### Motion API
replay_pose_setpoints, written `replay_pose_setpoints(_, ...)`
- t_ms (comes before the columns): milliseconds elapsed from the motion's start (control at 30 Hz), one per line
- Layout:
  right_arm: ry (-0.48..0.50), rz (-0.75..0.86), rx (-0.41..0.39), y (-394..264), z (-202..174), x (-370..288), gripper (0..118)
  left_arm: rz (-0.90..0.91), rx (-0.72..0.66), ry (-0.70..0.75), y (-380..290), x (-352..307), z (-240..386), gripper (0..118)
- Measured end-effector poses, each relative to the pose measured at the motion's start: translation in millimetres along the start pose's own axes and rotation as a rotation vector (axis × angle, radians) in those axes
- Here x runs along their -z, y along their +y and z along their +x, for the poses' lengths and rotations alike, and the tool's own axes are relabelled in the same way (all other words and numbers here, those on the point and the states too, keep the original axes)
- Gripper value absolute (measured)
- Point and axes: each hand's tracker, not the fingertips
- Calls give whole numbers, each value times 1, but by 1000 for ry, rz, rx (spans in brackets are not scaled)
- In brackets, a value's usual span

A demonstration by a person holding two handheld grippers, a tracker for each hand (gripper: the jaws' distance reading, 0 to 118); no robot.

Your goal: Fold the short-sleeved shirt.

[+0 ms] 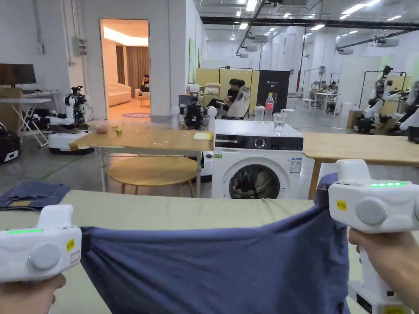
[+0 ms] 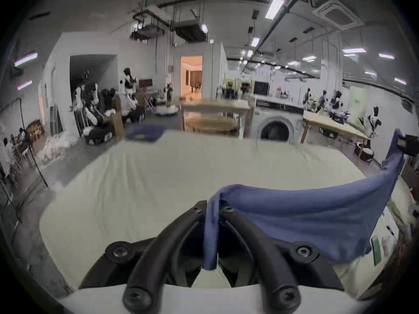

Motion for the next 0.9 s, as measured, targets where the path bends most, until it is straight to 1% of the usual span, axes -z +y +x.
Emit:
replay_pose_setpoints(67, -25, 55, 0, 28, 5, -9, 1, 46, 48, 30, 40, -8, 9, 3)
replay_pose_setpoints(133, -24, 102, 15, 57, 11, -17, 1, 91, 50, 34, 78, -19, 18, 3)
replay_pose_setpoints(267, -15, 184, 36, 119, 16, -27, 1, 171, 97, 93, 140, -31, 33, 3)
replay_pose_setpoints(400, -23, 261, 13, 172, 11, -37, 1, 247, 49, 118, 193, -38, 32, 3)
replay_pose_setpoints(500, -52, 318, -22, 204, 8, -38, 1, 290, 57, 147, 227, -38, 26, 3)
replay_pose_setpoints(700, -50, 382, -3, 248, 1, -25, 1, 353, 86, 179, 271, -35, 27, 3)
replay_pose_setpoints(767, -66, 405, -6, 258, -2, -23, 1, 373, 98, 195, 281, -33, 26, 2)
replay_pose_setpoints(900, -56, 420, 11, 273, -1, -16, 1, 396, 97, 208, 288, -32, 24, 2)
